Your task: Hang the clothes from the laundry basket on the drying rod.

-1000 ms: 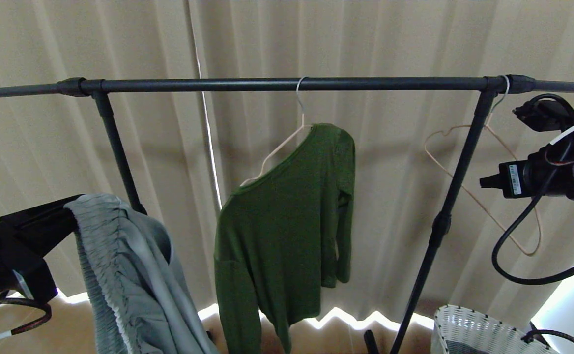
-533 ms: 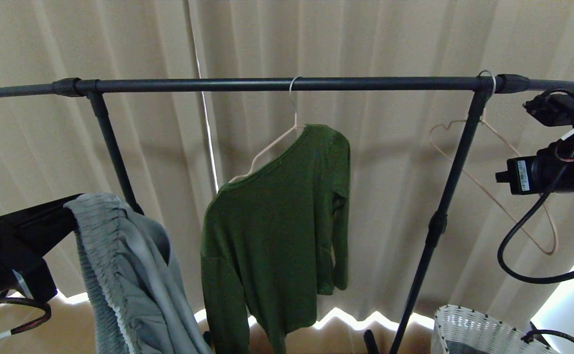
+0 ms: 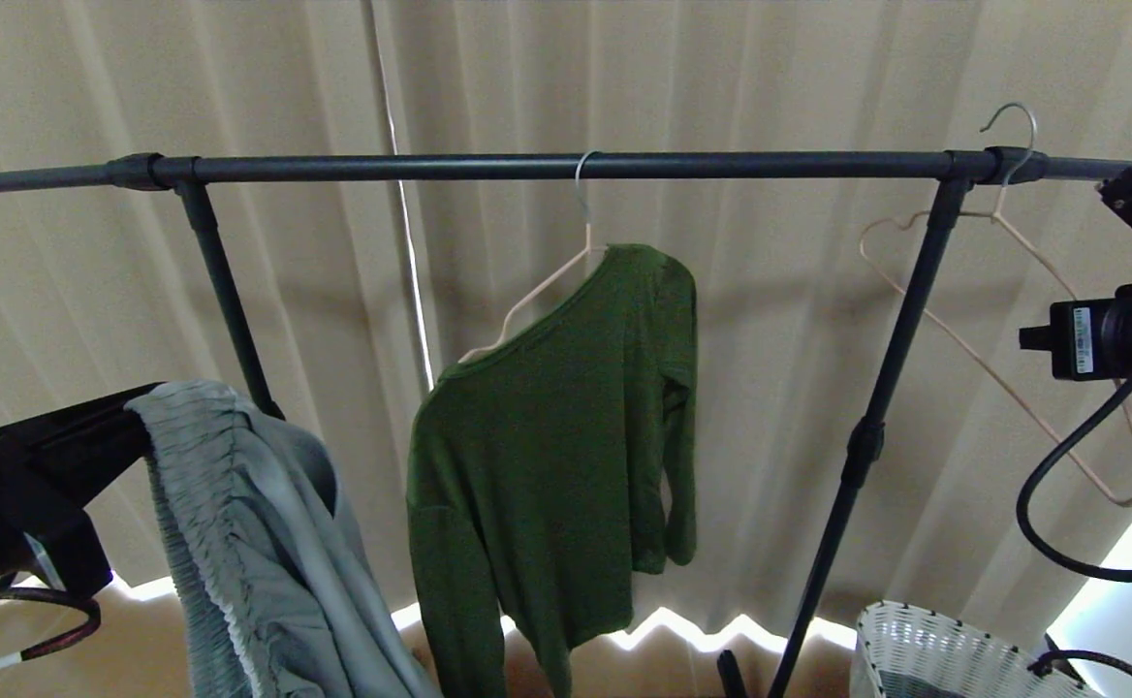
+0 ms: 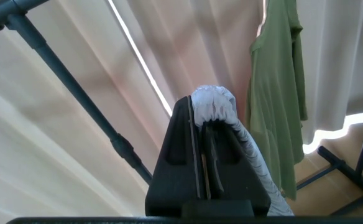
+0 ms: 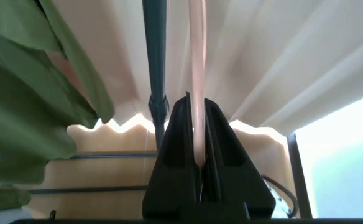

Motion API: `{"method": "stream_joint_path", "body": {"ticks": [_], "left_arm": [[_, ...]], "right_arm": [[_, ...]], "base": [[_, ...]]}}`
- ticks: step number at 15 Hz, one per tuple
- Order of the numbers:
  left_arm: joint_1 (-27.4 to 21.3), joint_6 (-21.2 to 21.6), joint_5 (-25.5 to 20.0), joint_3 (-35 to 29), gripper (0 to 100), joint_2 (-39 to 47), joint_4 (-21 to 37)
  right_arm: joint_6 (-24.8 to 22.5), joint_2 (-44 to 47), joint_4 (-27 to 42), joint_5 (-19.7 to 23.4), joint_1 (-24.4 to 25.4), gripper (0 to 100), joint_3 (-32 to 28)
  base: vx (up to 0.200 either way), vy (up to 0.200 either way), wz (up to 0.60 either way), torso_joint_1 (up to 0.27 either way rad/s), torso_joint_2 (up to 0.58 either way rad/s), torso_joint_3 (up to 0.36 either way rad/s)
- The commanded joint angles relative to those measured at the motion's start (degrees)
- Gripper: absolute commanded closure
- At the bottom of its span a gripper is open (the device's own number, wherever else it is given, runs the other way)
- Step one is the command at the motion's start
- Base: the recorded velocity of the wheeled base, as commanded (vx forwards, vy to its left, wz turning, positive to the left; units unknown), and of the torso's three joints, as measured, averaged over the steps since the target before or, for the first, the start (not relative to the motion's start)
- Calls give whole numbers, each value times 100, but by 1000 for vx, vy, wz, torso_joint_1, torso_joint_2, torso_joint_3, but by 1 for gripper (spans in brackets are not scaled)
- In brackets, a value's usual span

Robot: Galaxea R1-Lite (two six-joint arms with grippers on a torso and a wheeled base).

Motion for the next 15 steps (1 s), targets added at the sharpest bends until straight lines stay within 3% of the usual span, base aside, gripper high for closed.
{"method": "stream_joint_path", "body": {"ticks": [1,8,15], "left_arm": [[-1,1,1,47,100,-19,-11],[34,1,10,152,100,-63,-11],[43,1,19,143,100,-81,-11]], "right_arm": [[32,-532,-8,20,-36,100,334],[85,-1253,-8,46,-150,100,870],[85,-1288,-8,46,-203,100,950]], "base": [[0,0,0,0,0,0],[0,0,0,0,0,0],[-200,0,0,2,4,3]]}}
